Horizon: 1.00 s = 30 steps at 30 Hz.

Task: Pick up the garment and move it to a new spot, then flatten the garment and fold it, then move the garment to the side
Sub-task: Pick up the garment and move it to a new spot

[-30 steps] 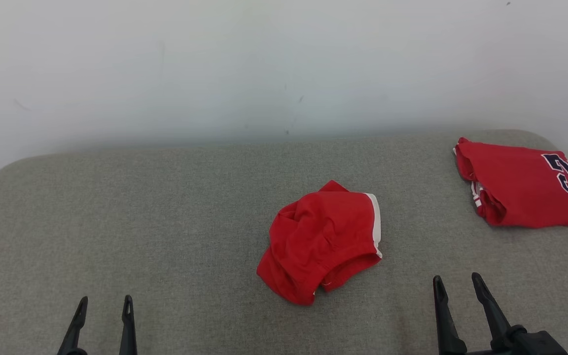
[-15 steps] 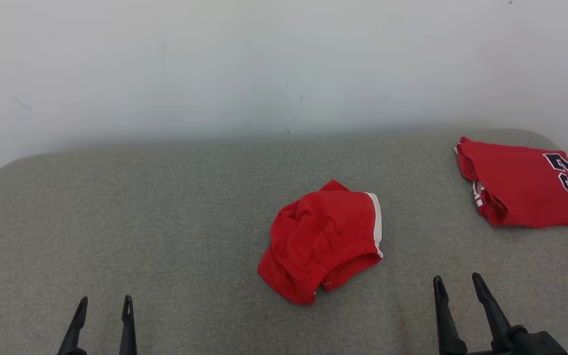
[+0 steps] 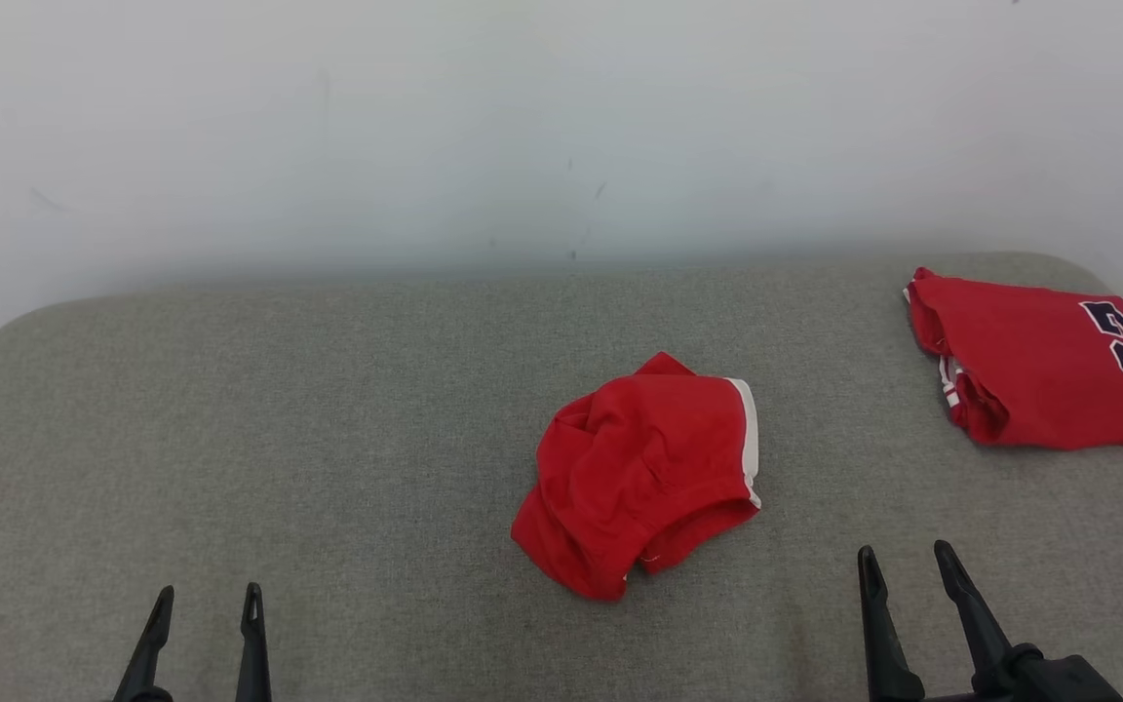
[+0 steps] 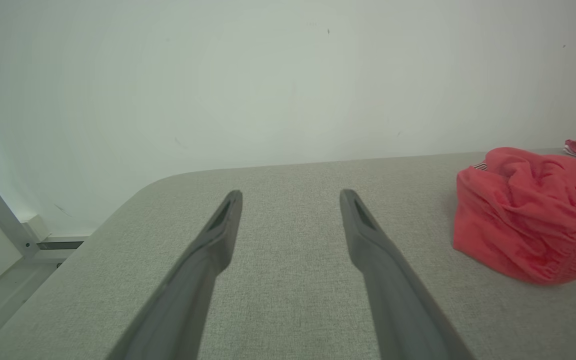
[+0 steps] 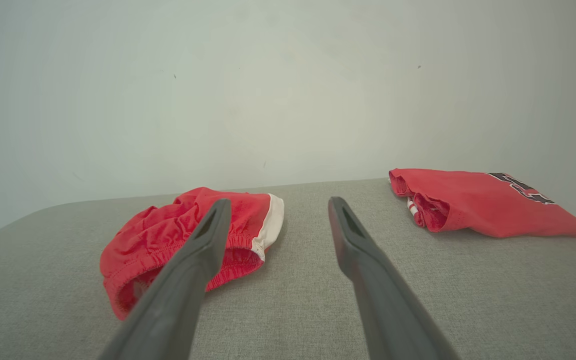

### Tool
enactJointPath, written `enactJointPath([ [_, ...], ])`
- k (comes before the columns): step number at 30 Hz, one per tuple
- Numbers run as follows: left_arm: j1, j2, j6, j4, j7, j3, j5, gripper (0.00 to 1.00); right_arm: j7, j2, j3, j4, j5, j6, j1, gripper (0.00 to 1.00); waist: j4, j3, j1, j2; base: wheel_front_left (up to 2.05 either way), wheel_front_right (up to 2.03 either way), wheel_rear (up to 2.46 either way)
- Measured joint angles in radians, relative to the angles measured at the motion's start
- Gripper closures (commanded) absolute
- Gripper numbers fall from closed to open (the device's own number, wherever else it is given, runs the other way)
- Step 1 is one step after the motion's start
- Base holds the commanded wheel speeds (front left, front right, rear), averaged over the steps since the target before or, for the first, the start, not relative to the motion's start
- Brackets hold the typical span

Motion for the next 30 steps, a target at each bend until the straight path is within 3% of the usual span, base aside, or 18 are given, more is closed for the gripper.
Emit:
enactJointPath([
  [30, -0.005, 0.001, 0.005, 0.01, -0.005, -0.007, -0.016, 0.0, 0.006, 0.0, 0.001, -0.002, 0.0, 0.0, 0.002, 0.0, 0.005, -0.003, 0.0, 0.0, 0.0, 0.0, 0.0],
])
